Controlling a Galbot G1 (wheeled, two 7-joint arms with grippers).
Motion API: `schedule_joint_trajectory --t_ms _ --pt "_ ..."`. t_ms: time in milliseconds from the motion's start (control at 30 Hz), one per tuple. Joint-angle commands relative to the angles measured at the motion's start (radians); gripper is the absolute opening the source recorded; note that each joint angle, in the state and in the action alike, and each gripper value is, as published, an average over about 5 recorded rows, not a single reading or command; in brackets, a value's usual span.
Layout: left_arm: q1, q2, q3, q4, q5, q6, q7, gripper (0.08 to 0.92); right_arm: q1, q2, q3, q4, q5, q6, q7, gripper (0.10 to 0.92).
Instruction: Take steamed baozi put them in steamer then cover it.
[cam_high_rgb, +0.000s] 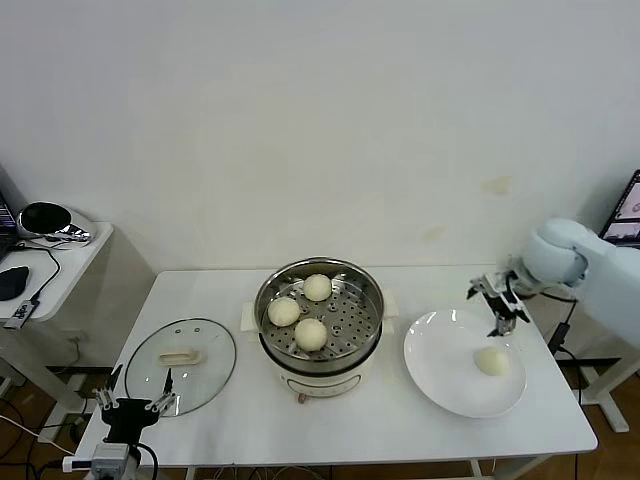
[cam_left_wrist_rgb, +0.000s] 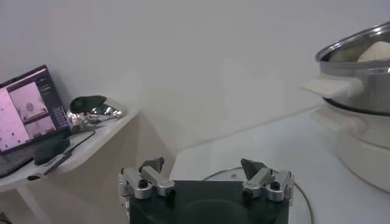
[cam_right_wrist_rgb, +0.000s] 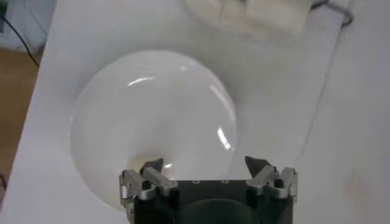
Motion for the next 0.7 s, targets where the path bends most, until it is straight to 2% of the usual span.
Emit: schedule_joint_trajectory --t_ms 33,700 --pt "0.005 -0.001 -0.002 0.003 0.002 0.001 0.001 0.823 -0.351 -0.023 0.285 -0.124 -0.102 0.005 0.019 0.823" --pt "0.021 -0.002 -0.020 -0.001 0.001 0.001 0.001 0.823 -0.449 0.114 0.370 -0.270 -0.178 0.005 0.014 0.823"
